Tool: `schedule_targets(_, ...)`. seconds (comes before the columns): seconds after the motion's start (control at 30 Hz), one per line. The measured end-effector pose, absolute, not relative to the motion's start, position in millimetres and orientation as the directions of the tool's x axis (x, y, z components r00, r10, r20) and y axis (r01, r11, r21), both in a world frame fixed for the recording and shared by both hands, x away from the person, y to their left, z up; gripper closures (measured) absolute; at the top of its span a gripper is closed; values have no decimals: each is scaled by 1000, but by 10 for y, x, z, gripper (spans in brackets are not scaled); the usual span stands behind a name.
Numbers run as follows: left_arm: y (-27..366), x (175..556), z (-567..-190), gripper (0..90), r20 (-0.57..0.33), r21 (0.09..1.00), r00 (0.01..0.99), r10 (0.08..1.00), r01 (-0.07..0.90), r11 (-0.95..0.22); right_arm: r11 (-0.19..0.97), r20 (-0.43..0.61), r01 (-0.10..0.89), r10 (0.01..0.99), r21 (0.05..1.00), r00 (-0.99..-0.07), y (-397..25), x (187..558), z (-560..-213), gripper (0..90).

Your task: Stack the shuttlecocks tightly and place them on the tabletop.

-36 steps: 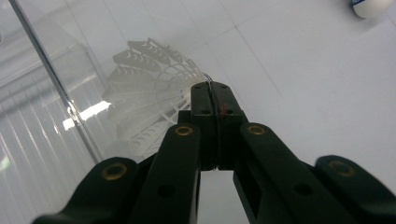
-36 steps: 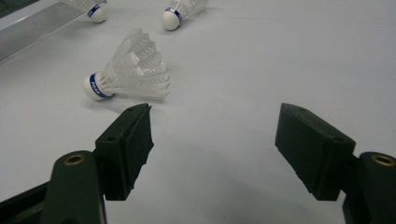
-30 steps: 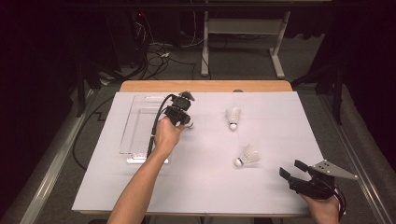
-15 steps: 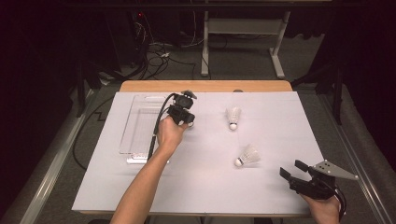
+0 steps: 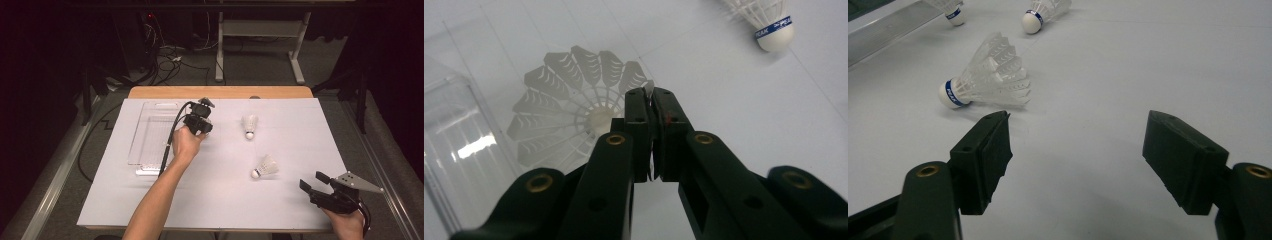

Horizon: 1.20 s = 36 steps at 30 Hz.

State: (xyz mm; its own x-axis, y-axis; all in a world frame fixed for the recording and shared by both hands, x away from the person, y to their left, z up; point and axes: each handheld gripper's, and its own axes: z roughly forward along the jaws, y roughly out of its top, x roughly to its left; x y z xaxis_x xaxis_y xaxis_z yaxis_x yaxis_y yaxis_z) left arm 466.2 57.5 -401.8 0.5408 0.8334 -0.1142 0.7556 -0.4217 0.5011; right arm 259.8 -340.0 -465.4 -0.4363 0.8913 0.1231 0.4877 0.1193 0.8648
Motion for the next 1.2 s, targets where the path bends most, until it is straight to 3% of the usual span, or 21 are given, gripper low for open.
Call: schedule_targets(1.2, 326, 4673, -4093, 835, -151, 510, 593, 791, 732, -452, 117, 127, 488, 889, 865, -440, -3398, 2600, -4653, 276)
